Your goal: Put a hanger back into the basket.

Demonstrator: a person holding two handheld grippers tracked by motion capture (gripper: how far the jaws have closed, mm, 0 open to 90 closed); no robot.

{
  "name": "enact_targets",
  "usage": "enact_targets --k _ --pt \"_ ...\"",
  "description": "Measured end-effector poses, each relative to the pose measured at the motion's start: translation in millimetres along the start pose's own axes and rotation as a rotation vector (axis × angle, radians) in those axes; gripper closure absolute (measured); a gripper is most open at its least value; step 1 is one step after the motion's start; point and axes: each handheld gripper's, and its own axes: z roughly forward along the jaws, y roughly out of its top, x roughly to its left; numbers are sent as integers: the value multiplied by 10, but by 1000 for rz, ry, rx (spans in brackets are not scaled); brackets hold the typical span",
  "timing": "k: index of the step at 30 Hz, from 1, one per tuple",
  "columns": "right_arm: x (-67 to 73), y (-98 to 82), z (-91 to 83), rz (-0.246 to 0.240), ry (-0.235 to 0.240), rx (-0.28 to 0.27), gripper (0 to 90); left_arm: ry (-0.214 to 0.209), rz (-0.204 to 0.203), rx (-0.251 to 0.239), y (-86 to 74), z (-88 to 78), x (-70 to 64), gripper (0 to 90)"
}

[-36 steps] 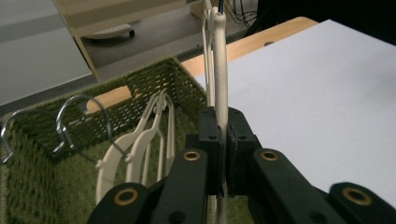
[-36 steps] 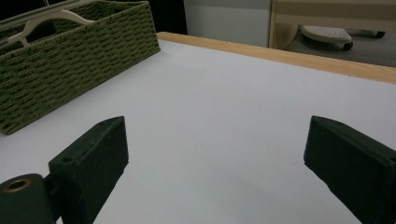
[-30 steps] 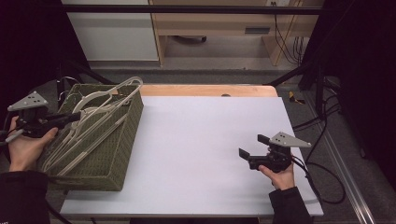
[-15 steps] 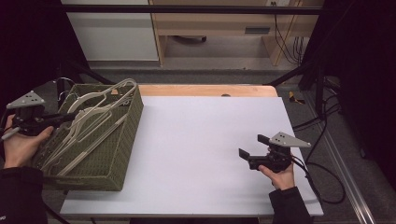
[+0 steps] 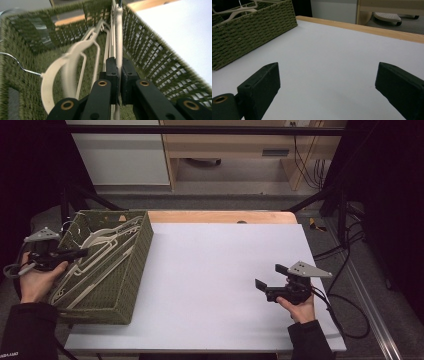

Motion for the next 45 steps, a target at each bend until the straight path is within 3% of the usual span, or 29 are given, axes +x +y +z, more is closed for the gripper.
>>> enact_targets --k 2,3,5,6,7,10,16,17,19,21,22,24,26,29,33,38,43,45 --pt "1 -4 6 -4 0 3 64 28 17 58 -33 124 -34 861" --pt "-1 -4 6 -4 2 3 64 18 0 63 -67 168 -29 860" --pt "-3 -5 0 1 1 2 64 26 -39 30 -151 170 36 856" --pt "-5 -5 0 -1 1 2 64 26 -39 30 -151 170 36 855" --pt "-4 -6 1 3 0 2 64 33 -89 17 -232 172 112 851" --pt "-6 -10 9 -3 3 4 64 51 -144 23 -316 200 188 835" --pt "-2 -20 33 -1 4 16 63 148 -229 101 -388 238 284 787" --pt "-2 -20 33 0 3 17 63 159 -228 113 -406 228 303 751" --pt "-3 -19 31 2 3 15 63 185 -253 110 -451 193 336 711" --pt "-9 -21 32 -6 5 16 63 181 -279 59 -475 134 341 684" --pt "-9 -22 34 -5 5 18 63 190 -273 24 -462 78 318 664" --pt "0 -24 43 3 4 20 63 194 -260 14 -446 43 302 653" --pt "1 -26 50 2 3 21 63 210 -220 -40 -353 -104 194 631" --pt "8 -25 49 5 11 18 63 208 -209 -106 -284 -216 113 594" --pt "2 -19 32 4 8 10 63 171 -189 -197 -224 -298 -52 491" --pt "0 -18 22 -1 8 4 61 87 -162 -350 -202 -350 -370 334" --pt "6 -10 4 1 8 -19 60 4 -95 -405 -195 -347 -753 144" --pt "4 -6 -14 -3 13 -28 60 -29 -91 -428 -202 -319 -904 107"
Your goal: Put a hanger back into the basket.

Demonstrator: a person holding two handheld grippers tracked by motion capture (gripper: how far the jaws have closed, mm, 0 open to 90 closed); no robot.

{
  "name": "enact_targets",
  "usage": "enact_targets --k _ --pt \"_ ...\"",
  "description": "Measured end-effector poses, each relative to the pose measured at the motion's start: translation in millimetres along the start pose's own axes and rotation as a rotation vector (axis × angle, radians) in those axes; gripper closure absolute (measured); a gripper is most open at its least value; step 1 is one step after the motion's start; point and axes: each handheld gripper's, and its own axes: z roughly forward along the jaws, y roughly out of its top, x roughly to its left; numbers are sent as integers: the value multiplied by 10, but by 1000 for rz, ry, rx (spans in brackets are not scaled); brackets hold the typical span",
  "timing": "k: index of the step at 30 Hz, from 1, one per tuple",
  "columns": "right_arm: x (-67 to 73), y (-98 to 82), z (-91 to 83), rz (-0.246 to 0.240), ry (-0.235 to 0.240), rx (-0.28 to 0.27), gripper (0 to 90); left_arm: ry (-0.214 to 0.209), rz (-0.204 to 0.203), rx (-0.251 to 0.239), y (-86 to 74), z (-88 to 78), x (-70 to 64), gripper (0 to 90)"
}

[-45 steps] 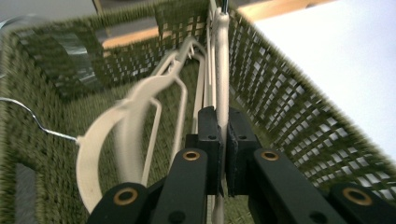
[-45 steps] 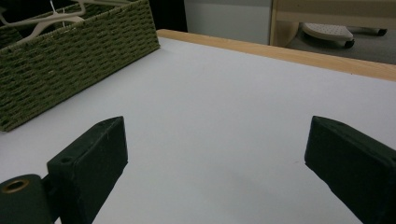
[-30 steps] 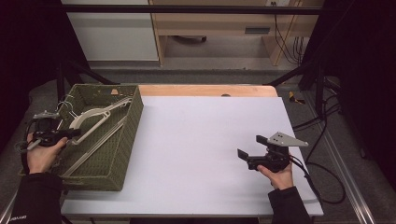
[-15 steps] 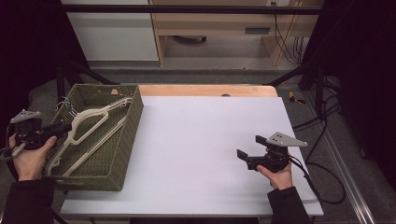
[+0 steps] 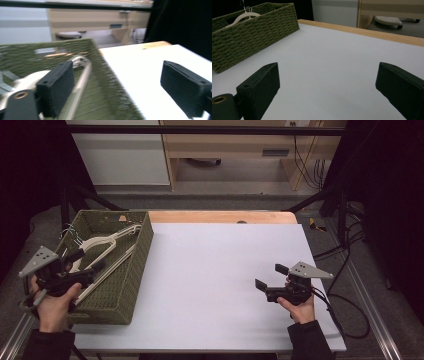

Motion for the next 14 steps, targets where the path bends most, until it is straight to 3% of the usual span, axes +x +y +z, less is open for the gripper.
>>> enact_targets --k 1,3,8,14 --pt "0 0 0 0 0 0 60 0 0 0 0 0 0 95" --pt "-4 7 -28 -4 -2 -9 60 -36 -8 -12 -57 56 -169 75" --pt "-10 15 -75 -2 -6 -32 56 -89 -12 -7 -194 201 -445 65" --pt "-38 5 -132 6 -4 -48 52 -119 24 28 -305 274 -571 73"
